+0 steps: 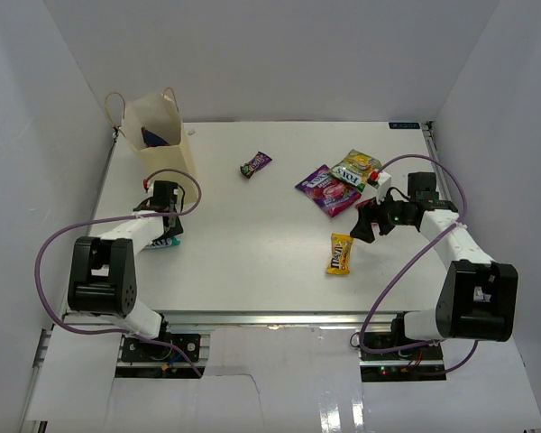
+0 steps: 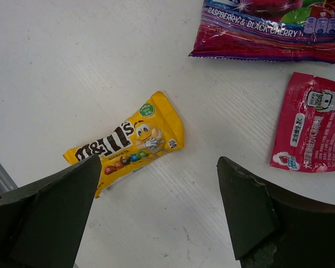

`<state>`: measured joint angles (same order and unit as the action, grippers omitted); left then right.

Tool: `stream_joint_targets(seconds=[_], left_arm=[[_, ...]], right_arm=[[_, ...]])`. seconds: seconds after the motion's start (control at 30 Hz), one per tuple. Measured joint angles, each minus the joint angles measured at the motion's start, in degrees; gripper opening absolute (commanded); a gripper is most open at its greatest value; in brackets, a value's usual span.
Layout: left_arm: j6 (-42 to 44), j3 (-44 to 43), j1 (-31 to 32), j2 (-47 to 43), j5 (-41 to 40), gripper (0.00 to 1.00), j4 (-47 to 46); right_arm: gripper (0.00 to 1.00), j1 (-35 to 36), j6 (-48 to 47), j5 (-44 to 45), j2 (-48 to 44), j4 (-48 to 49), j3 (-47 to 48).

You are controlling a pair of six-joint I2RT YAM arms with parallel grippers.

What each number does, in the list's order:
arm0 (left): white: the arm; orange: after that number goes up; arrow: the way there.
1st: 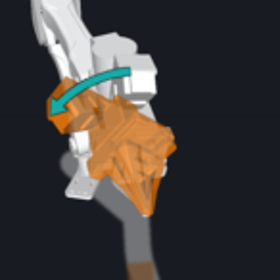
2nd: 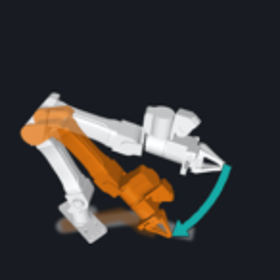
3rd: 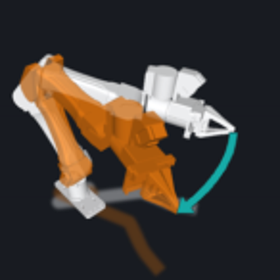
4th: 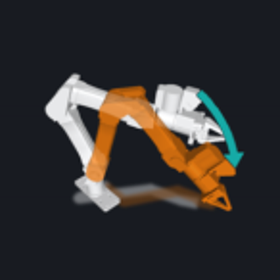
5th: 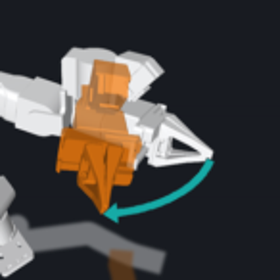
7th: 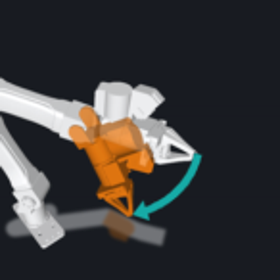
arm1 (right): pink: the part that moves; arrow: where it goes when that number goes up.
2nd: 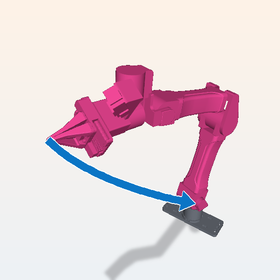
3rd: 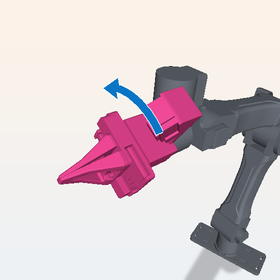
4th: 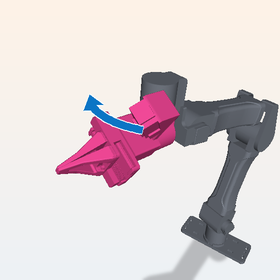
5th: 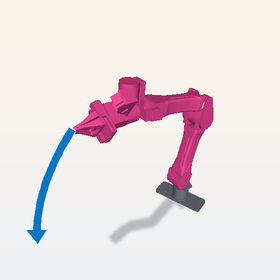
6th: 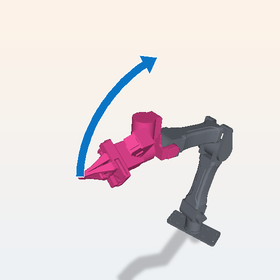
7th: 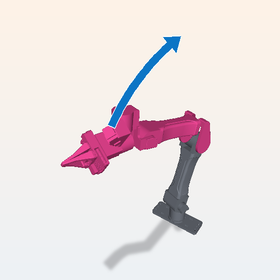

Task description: Place the snacks into the paper bag

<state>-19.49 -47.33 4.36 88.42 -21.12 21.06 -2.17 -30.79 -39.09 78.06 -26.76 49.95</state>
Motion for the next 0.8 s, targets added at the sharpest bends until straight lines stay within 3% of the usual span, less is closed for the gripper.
stream_joint_targets(seconds=[0.07,0.17,0.3,0.47,0.63,0.8], left_arm=[[0.4,0.1,0.0,0.0,-0.8,0.3,-0.3],[0.7,0.1,0.1,-0.6,-1.1,0.15,-0.6],[-0.1,1.2,0.1,-2.9,-0.3,0.02,-0.2],[-2.0,4.0,0.7,-13.1,5.0,0.0,3.8],[-4.4,4.2,0.8,-30.8,11.4,0.0,7.8],[-5.9,-4.7,0.8,-40.9,13.7,0.0,12.5]], right_arm=[[0.9,0.0,-0.3,-0.4,0.0,-0.3,0.0],[0.9,0.0,-0.9,-1.1,0.0,-0.4,0.0],[0.9,0.0,-1.2,-1.8,0.0,-0.9,0.1],[0.9,0.0,-1.3,-2.3,0.0,-1.9,0.2],[0.9,0.0,-1.6,-2.7,-0.1,-2.7,0.7],[0.9,0.0,-2.1,-2.9,-0.1,-3.3,1.7]])
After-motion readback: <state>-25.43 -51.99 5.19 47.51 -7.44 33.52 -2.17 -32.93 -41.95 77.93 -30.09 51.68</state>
